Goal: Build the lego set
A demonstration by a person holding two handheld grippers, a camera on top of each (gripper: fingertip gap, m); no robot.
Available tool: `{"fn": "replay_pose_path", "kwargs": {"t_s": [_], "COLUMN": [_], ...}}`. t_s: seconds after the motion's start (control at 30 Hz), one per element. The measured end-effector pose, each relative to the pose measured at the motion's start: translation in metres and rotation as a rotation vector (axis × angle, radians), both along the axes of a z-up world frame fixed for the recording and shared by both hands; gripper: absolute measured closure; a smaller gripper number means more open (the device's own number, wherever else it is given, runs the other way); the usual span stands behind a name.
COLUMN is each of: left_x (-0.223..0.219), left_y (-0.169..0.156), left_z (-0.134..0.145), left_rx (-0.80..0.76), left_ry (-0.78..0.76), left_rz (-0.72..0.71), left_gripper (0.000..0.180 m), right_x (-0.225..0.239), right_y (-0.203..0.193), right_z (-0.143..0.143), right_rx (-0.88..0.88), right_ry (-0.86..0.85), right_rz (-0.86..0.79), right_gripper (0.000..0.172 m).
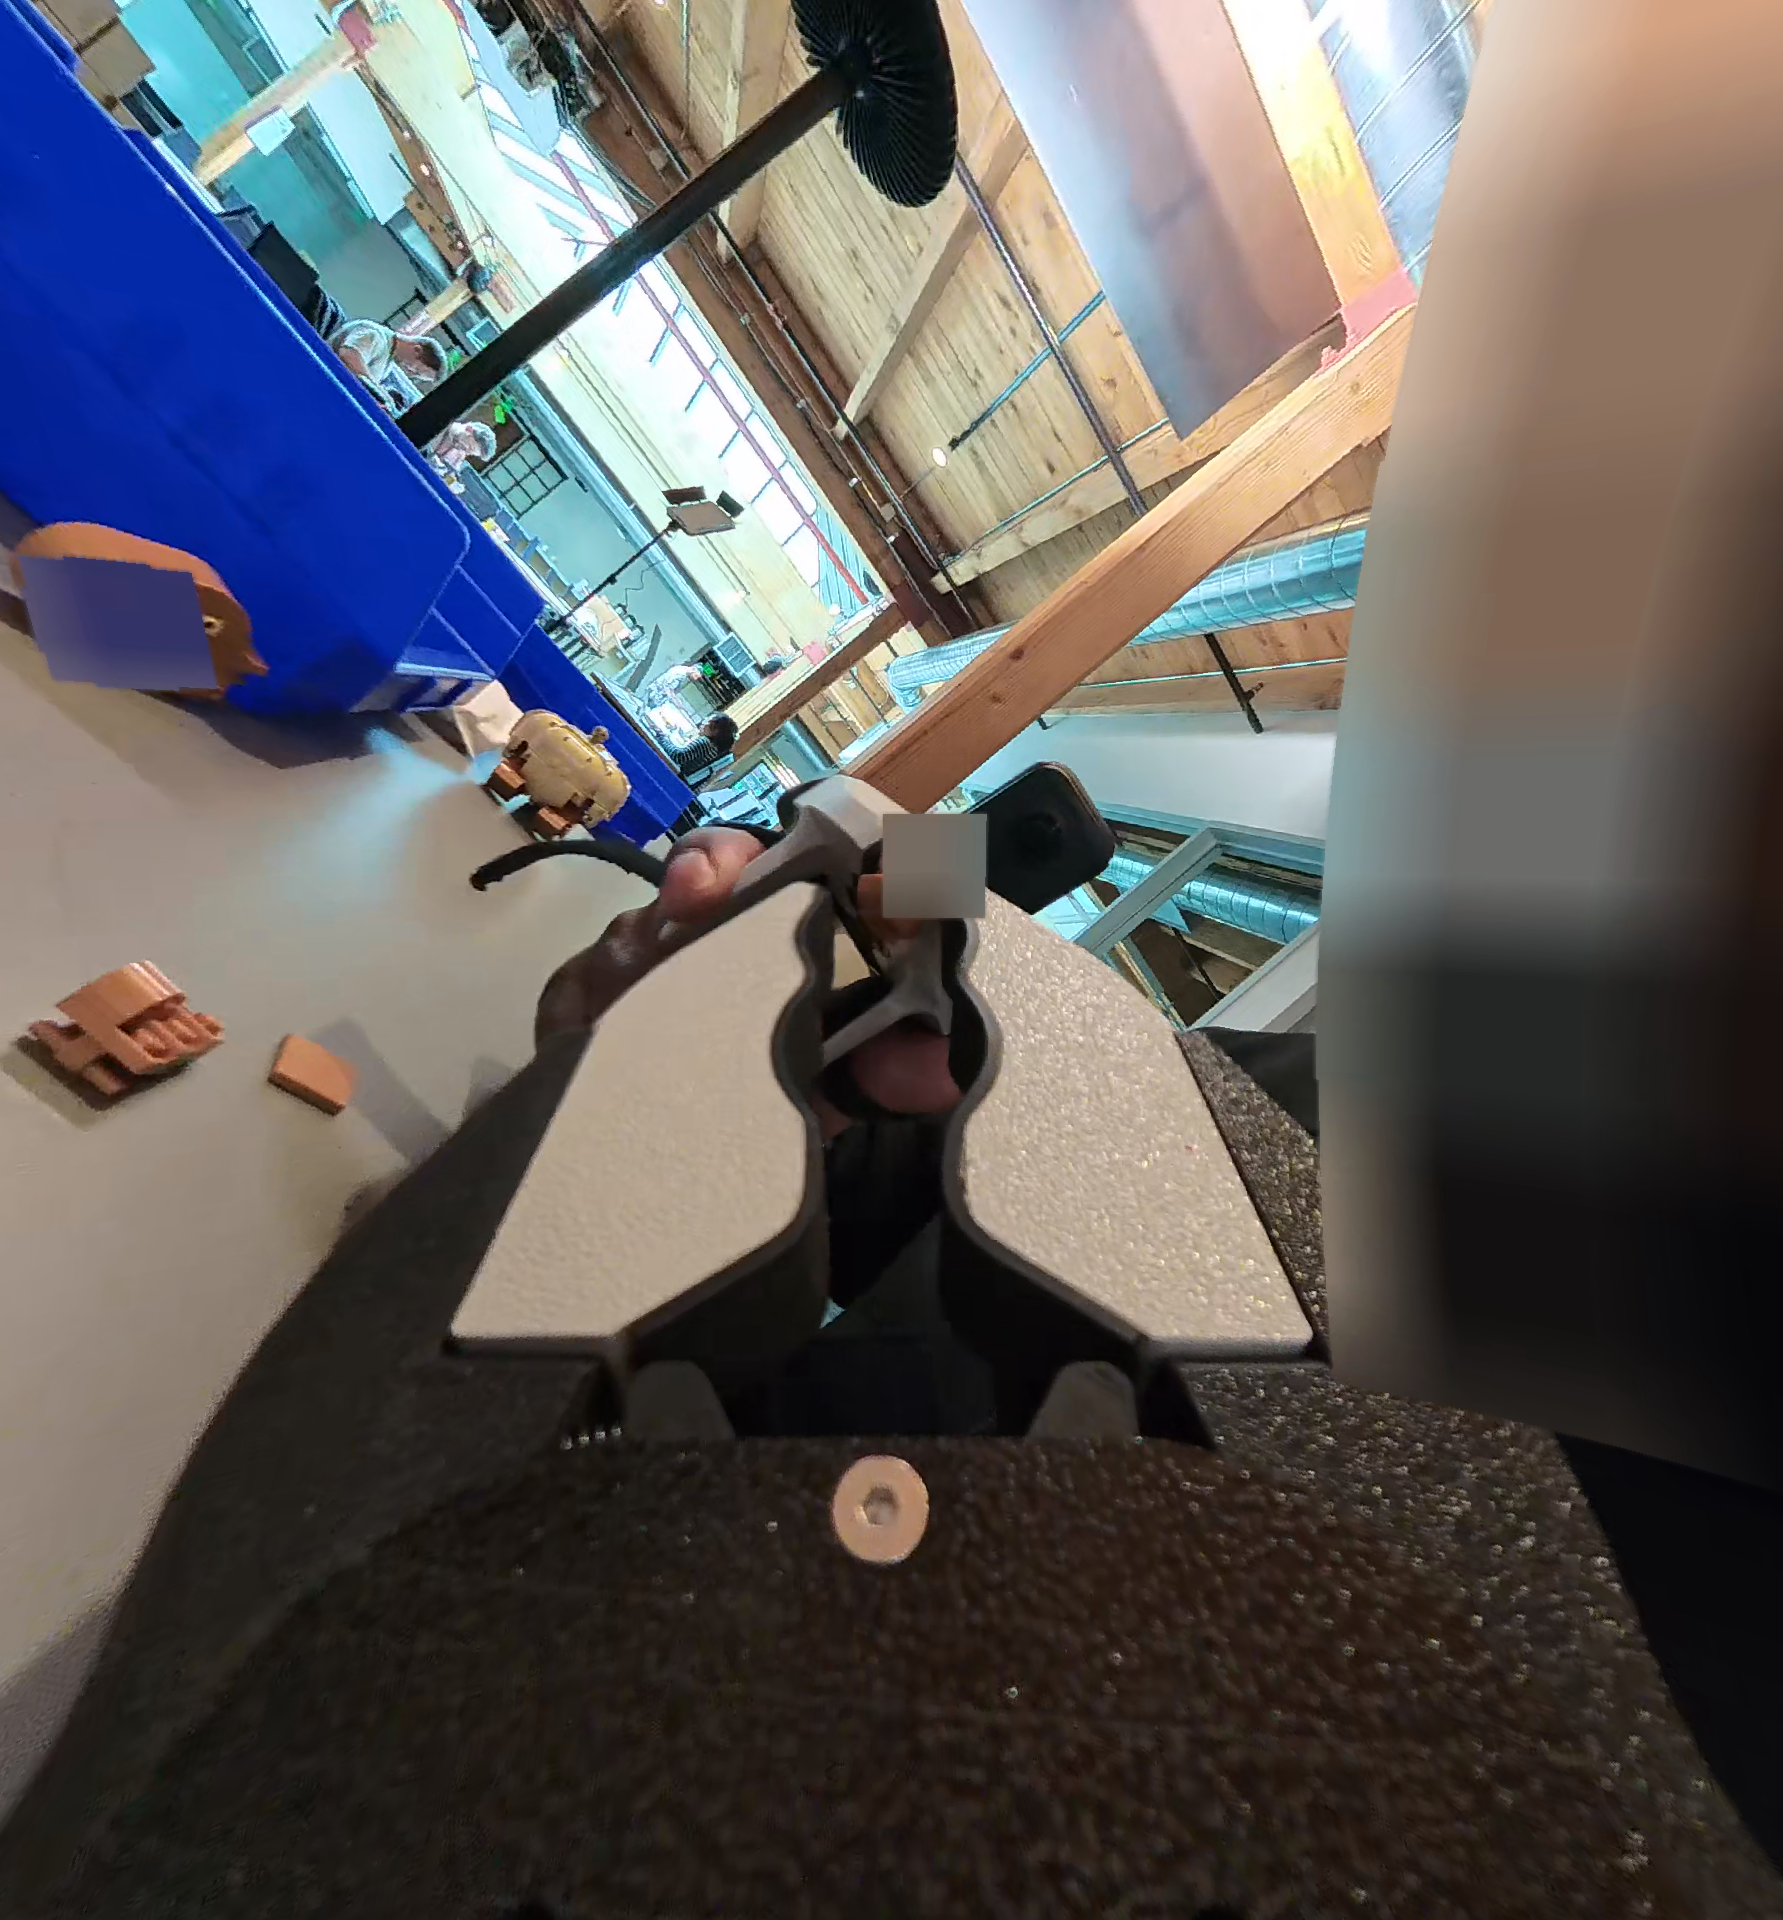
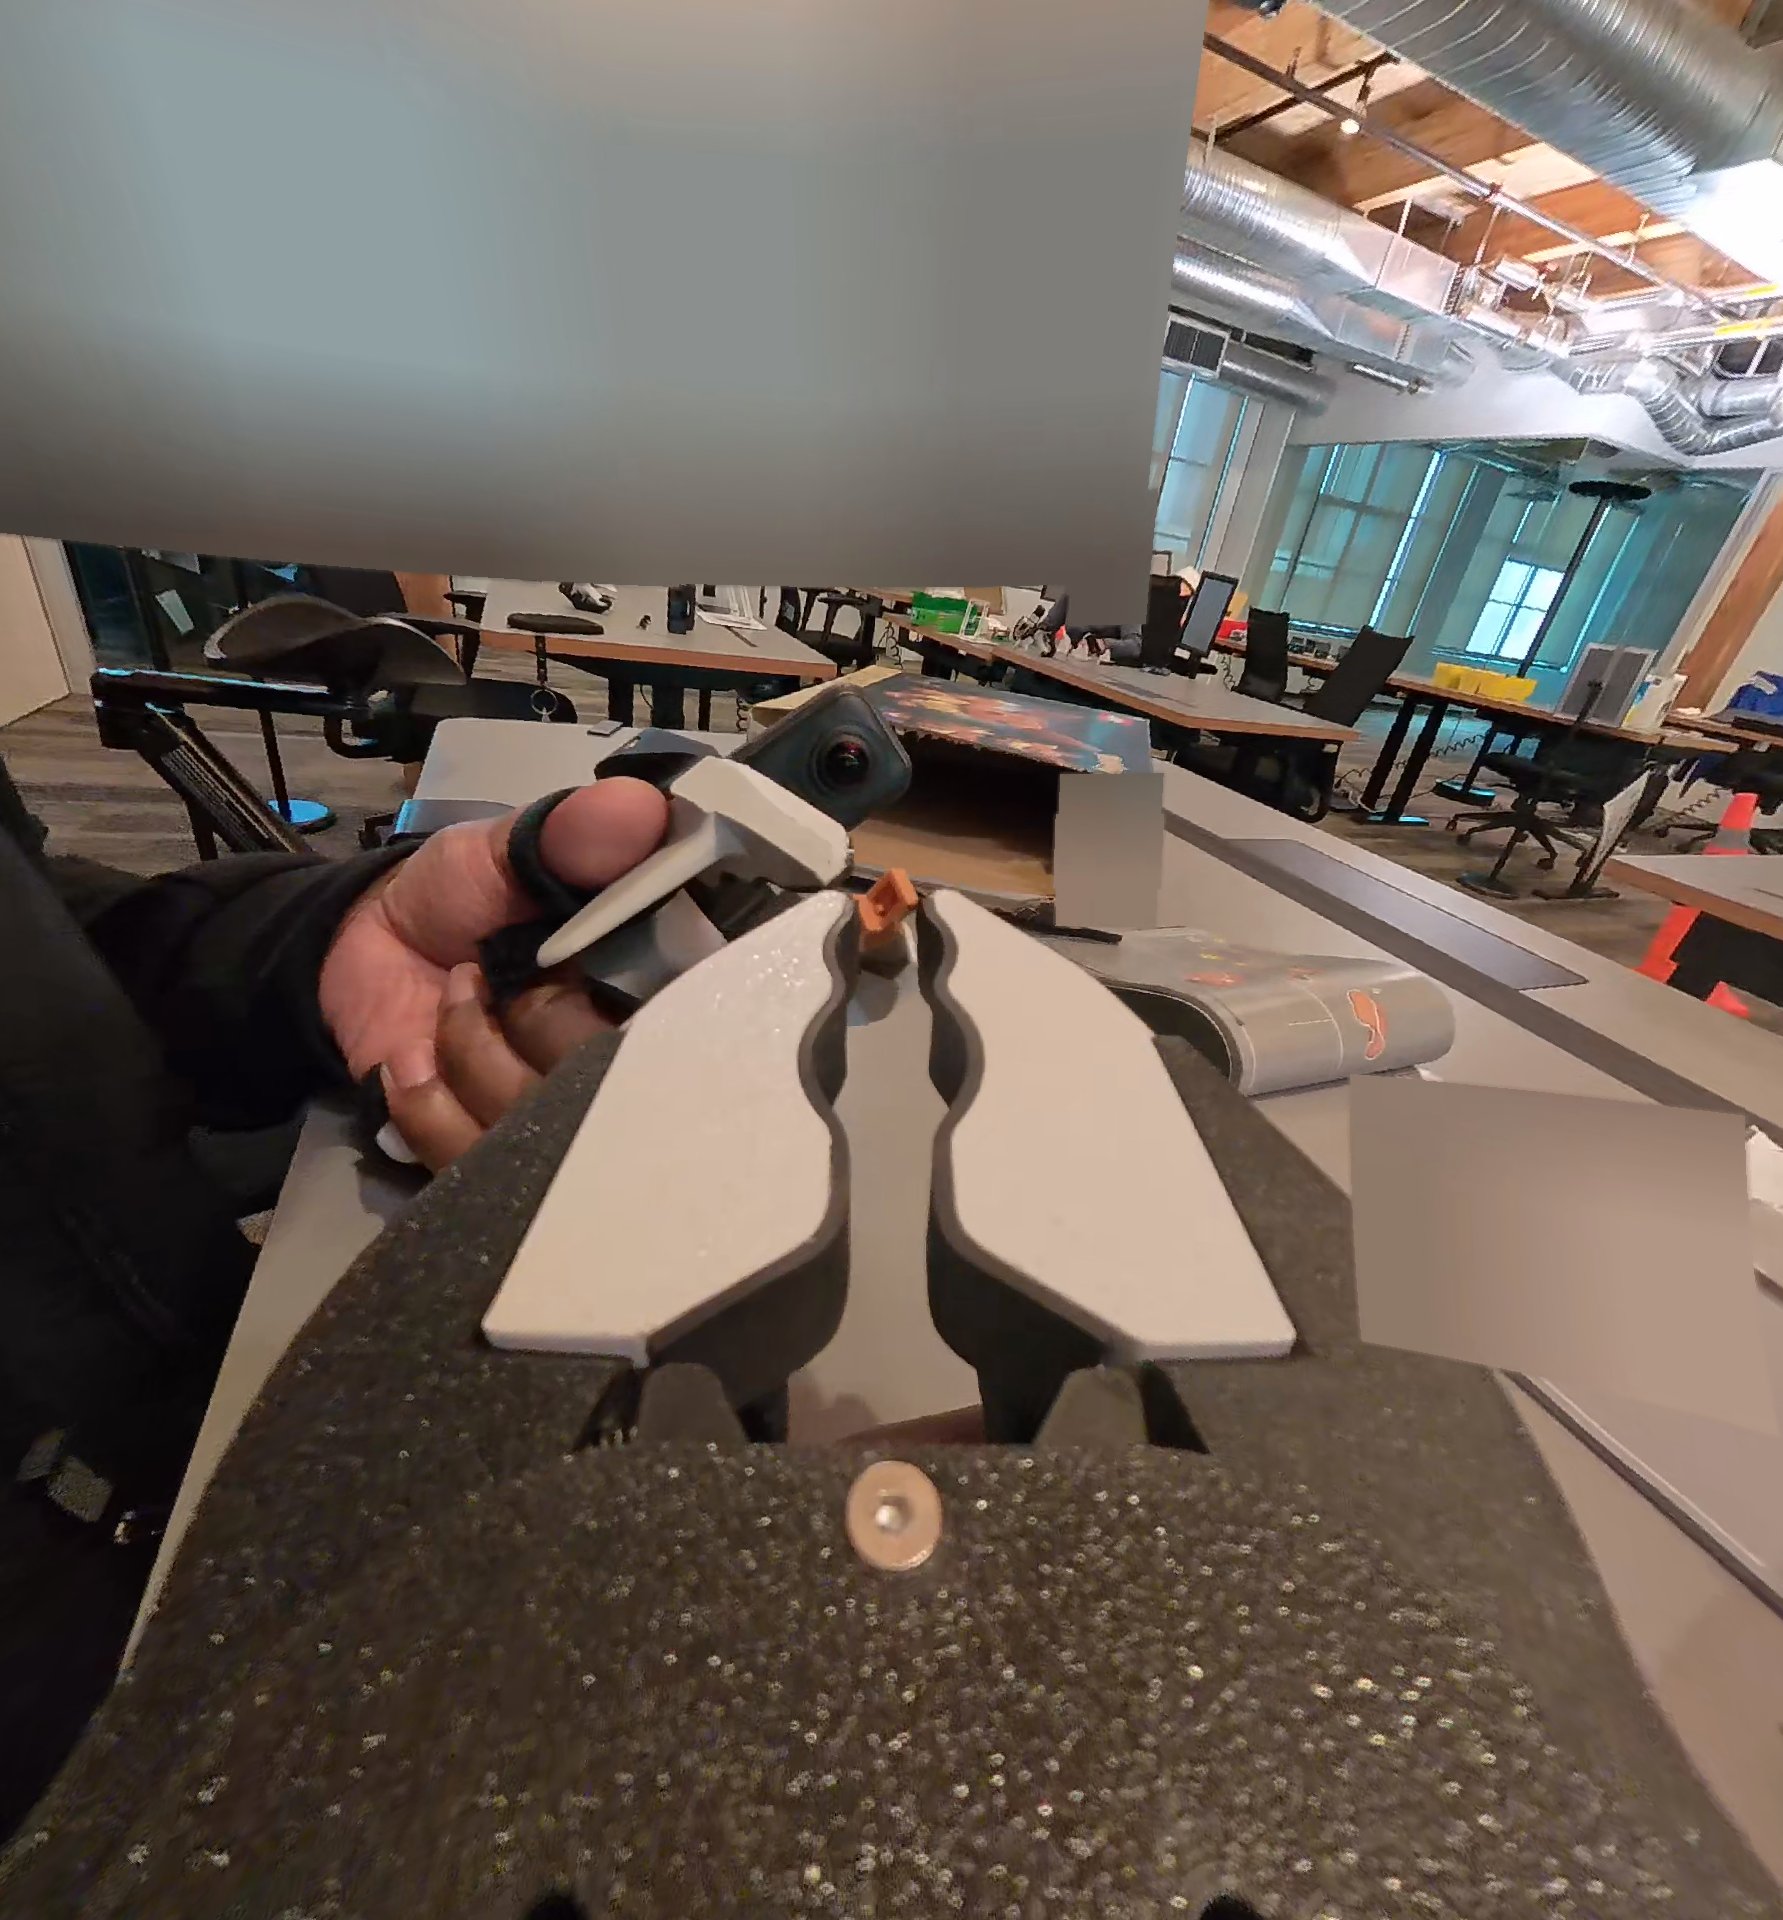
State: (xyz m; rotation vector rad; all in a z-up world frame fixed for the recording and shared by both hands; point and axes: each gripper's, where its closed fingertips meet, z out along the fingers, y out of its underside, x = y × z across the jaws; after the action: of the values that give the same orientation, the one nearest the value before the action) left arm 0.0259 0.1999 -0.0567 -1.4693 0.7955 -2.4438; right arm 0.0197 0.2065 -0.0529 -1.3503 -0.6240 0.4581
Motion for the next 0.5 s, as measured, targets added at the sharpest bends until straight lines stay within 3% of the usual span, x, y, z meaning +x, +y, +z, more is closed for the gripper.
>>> {"fn": "replay_pose_path", "kwargs": {"t_s": [0.17,0.27,0.37,0.5], "left_x": [0.002,0.006,0.011,0.019], "left_y": [0.003,0.004,0.006,0.022], "left_z": [0.0,-0.002,-0.01,-0.036], "left_rx": [-0.022,0.075,0.266,0.699], "left_ry": [-0.01,0.021,0.101,0.299], "left_rz": [-0.011,0.004,0.048,0.126], "left_gripper": [0.17,0.171,0.171,0.171], "right_x": [0.002,0.007,0.023,0.051], "right_y": [0.001,0.002,0.008,0.022], "right_z": [-0.003,-0.01,-0.025,-0.062], "right_rx": [0.0,-0.03,-0.077,-0.261], "right_ry": [-0.021,-0.048,-0.156,-0.363], "right_rz": [-0.004,0.0,-0.03,-0.021], "right_gripper": [0.162,0.16,0.152,0.145]}}
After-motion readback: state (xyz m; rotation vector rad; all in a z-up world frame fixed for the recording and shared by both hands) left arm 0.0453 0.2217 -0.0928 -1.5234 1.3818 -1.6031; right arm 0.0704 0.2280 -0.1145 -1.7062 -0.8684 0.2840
